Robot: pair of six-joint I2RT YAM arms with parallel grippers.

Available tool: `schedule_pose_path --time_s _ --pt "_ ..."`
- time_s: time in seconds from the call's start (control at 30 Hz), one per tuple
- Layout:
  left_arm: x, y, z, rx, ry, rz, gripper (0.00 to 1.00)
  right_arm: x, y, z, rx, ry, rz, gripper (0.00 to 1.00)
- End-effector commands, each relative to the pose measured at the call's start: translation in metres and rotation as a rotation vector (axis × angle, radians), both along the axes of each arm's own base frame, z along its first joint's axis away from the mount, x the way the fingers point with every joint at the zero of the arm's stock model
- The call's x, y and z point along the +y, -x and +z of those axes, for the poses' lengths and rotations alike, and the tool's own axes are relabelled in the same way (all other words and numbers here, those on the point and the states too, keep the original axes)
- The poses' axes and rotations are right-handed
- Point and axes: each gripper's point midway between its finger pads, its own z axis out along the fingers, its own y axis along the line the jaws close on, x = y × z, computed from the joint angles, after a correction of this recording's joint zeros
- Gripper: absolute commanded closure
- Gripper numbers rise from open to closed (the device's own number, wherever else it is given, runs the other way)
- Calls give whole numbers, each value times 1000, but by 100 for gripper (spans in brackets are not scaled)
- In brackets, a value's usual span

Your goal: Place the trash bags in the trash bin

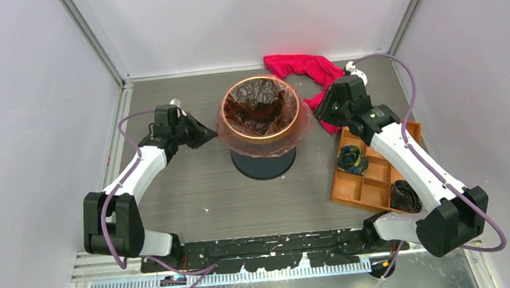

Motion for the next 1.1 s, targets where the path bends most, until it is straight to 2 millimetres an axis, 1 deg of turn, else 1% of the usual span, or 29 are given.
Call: schedule_pose_path --time_s 0.0,0.1,0.2,0.27,0.3,0.33,0.37,0.47,0.57,0.63,0.7,0.77,0.9,0.97,1.03,1.07 --pt "-5 -8 18 -54 9 -24 99 -4 0 60 -124 -6 16 60" --pt "-5 -7 19 -58 9 -26 99 8 -1 97 -189 5 98 63" --pt "-5 -7 19 -59 8 -28 99 27 -4 120 -204 42 188 65" --pt "-5 -7 18 -57 9 -29 99 43 -6 130 -208 89 244 68" --pt "-5 -7 18 -56 10 -30 99 53 -6 132 -203 126 281 69" --pt "-6 -7 18 -56 11 -31 100 68 -3 135 -208 148 324 71" --pt "-5 -7 19 -57 11 -30 100 74 -5 138 -214 169 342 71" --pt "-6 -7 18 -53 13 -30 100 107 -4 137 -203 205 442 74" --pt "-7 -7 18 -54 16 -32 100 131 -4 132 -193 231 516 77" --pt "-7 -7 19 -54 18 -32 99 143 -5 123 -173 259 553 78" --pt "-7 -7 19 -55 20 -31 100 149 -9 119 -165 281 561 79" --pt "-7 -7 20 -56 21 -29 99 147 -16 120 -169 303 537 79" --pt "-3 -7 19 -51 -4 -20 99 148 -29 132 -212 318 508 69" --pt "-1 -6 18 -45 -21 -17 96 153 -32 134 -208 307 526 68" --pt "1 -6 19 -47 -35 -14 88 160 -31 128 -174 307 563 69" --pt "2 -5 20 -52 -43 -15 84 165 -29 123 -150 306 594 70"
